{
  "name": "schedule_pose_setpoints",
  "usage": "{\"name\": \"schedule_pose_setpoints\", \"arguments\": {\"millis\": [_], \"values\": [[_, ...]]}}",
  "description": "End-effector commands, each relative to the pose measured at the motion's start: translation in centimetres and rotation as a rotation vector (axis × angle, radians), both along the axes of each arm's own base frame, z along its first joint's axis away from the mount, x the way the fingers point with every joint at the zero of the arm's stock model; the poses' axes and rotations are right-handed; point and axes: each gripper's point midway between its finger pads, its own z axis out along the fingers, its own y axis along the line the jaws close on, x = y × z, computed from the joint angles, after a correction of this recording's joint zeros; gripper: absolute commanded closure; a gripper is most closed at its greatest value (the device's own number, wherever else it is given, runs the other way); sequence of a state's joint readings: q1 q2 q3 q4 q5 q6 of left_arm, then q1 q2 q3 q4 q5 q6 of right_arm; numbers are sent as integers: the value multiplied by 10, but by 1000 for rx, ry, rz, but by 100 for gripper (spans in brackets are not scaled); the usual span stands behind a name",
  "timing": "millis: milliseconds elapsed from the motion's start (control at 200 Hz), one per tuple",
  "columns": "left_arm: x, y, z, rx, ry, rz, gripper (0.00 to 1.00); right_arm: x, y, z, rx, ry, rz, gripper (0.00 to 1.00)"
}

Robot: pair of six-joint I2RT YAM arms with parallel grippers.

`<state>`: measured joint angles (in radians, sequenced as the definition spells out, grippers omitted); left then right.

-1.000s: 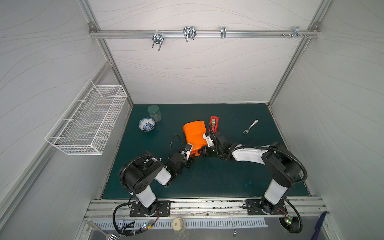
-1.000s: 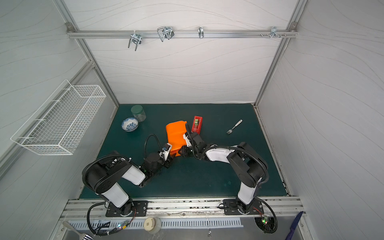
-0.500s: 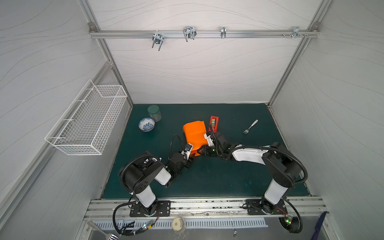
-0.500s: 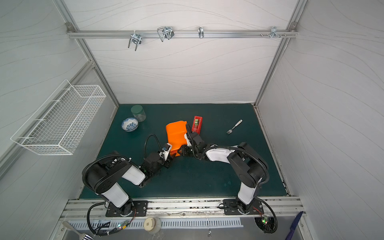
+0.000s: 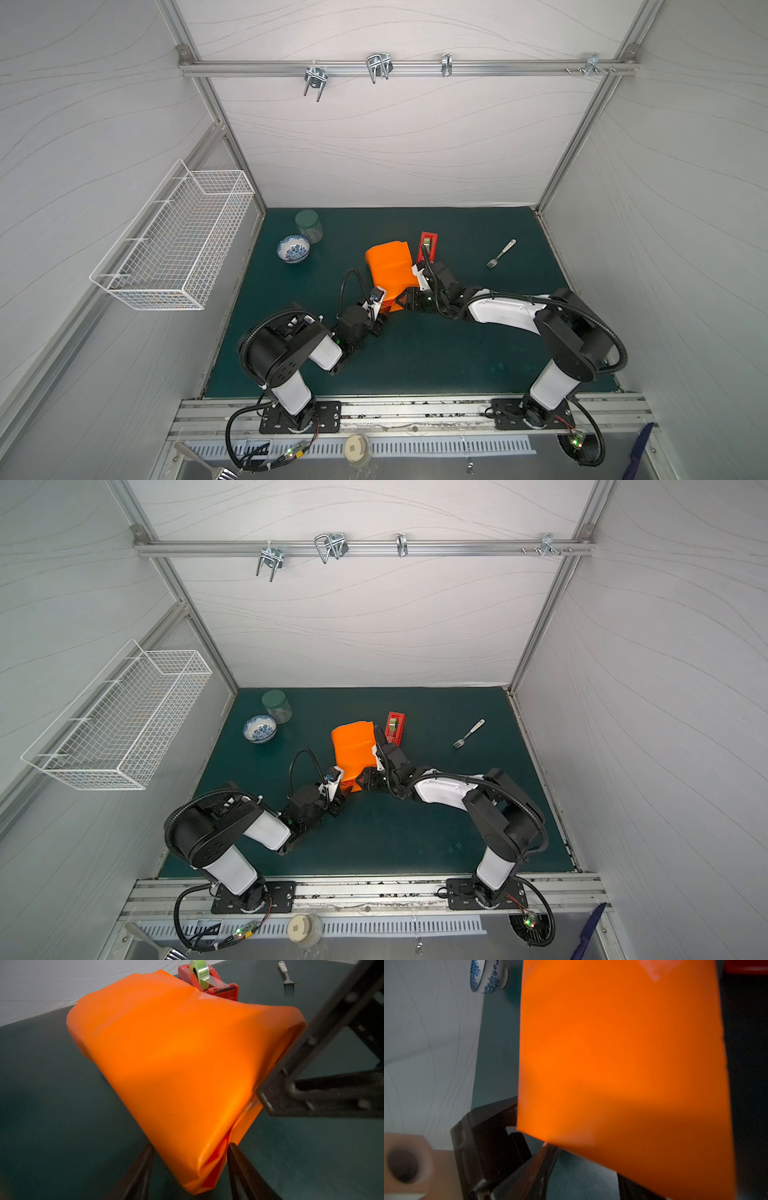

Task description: Wrap the gift box in paper

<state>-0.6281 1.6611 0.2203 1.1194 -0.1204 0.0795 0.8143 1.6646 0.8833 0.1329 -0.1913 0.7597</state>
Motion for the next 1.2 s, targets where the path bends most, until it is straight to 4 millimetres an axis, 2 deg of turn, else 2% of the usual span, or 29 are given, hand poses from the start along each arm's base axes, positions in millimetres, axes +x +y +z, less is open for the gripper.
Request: {"name": "schedule_pose_setpoints", "arguments": {"millis": [0,185,310,395,490,620,770,995,1196], "values": [[5,-1,17,-28,-64,0,42,-5,-8,11,-7,-15,-18,46],[5,-1,19,-30,-68,3,42,-13,-27,15,-49,-55,-21,45],[5,-1,18,-30,-67,2,42,-29,-28,19,-76,-122,57,47],[5,-1,18,-30,-67,2,42,-40,-20,21,-88,-171,136,54],[5,-1,18,-30,-66,1,42,-46,-7,22,-84,-201,198,70],[5,-1,18,-30,-66,1,42,-40,12,23,-87,-234,238,85],[5,-1,18,-30,-65,2,42,-27,23,16,-124,-254,243,92],[5,-1,18,-31,-65,2,42,-4,16,-1,-167,-239,193,95],[6,-1,17,-29,-65,1,42,7,7,-13,-186,-226,171,95]]}}
